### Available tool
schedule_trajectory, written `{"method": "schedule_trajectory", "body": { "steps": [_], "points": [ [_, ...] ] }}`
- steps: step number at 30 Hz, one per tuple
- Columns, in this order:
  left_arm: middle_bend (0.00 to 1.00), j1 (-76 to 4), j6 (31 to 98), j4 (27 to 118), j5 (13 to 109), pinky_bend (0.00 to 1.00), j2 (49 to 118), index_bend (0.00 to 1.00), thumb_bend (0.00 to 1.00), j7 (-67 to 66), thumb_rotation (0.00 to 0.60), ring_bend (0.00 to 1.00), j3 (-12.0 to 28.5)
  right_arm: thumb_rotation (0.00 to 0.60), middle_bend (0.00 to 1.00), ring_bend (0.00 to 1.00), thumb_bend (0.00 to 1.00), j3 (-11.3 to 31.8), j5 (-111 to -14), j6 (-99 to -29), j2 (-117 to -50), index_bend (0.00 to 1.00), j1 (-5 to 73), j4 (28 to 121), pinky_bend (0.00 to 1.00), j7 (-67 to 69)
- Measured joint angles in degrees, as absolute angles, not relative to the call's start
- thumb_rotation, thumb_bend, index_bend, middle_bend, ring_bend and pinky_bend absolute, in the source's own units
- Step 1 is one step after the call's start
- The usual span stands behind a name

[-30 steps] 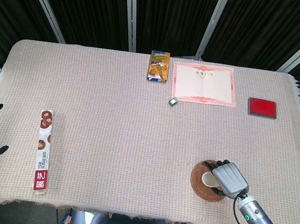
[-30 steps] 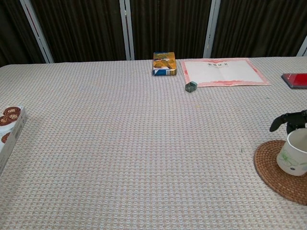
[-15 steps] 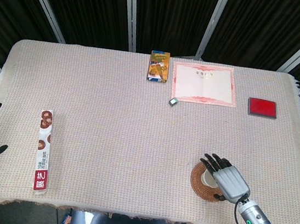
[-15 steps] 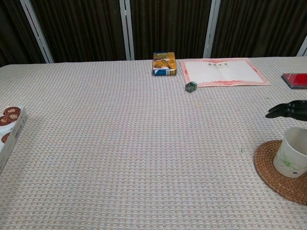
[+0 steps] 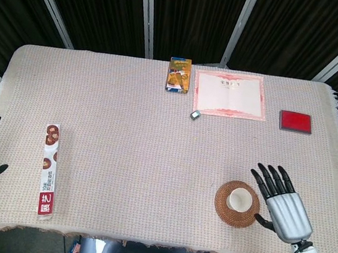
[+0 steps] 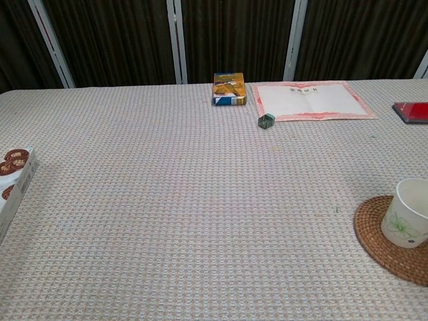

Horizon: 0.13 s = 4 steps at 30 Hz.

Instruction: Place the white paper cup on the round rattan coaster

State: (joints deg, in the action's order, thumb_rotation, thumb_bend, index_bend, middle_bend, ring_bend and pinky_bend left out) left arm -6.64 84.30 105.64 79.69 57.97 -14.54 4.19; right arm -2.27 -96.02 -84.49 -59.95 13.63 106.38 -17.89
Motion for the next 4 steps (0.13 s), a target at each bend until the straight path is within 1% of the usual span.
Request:
{"method": "schedule_trajectory", "body": {
  "steps": [4],
  "points": [
    [0.00, -6.21, 84.93, 105.48, 80.54, 0.00, 57.55, 0.00, 0.00, -13.46, 0.600, 0.00, 3.91, 0.600, 0.00, 0.00, 0.00, -0.94, -96.08, -88.20, -63.09, 0.00, 11.59, 103.77, 0.00, -18.32]
  ]
}}
